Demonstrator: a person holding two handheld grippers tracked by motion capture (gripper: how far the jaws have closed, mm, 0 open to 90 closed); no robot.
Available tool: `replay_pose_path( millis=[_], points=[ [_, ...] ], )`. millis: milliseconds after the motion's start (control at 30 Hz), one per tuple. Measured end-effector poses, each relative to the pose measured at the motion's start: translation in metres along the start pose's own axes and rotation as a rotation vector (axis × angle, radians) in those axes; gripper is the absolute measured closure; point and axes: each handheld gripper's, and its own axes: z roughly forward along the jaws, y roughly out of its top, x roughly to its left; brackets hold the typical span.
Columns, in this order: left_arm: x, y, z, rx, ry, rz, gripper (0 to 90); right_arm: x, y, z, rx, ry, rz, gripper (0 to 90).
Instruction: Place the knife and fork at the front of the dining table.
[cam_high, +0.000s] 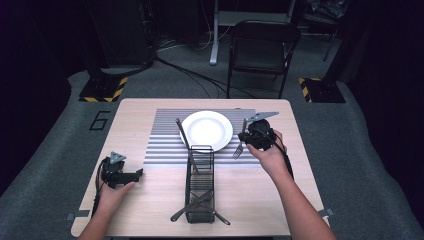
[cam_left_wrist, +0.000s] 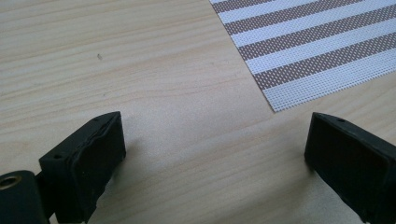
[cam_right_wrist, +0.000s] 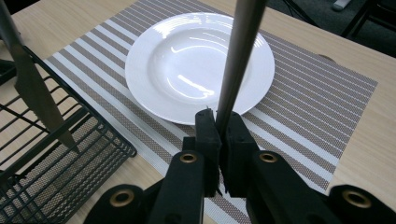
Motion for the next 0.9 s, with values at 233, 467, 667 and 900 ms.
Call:
replay_pose_path(
  millis=[233,467,667,900],
  points=[
    [0.0,0.0,0.0,0.0,0.0,0.0,5.0,-0.004,-0.009,0.01,0.002,-0.017,0.015,86.8],
    [0.0,0.0,0.0,0.0,0.0,0.0,5.0,-0.008,-0.02,0.022,0.019,-0.037,0.024,86.8],
    [0.0,0.0,0.0,0.0,0.0,0.0,5.0,-0.012,-0.025,0.026,0.022,-0.055,0.022,86.8],
    [0.0,0.0,0.0,0.0,0.0,0.0,5.0,-0.016,-0.03,0.033,0.03,-0.066,0.04,86.8]
  ],
)
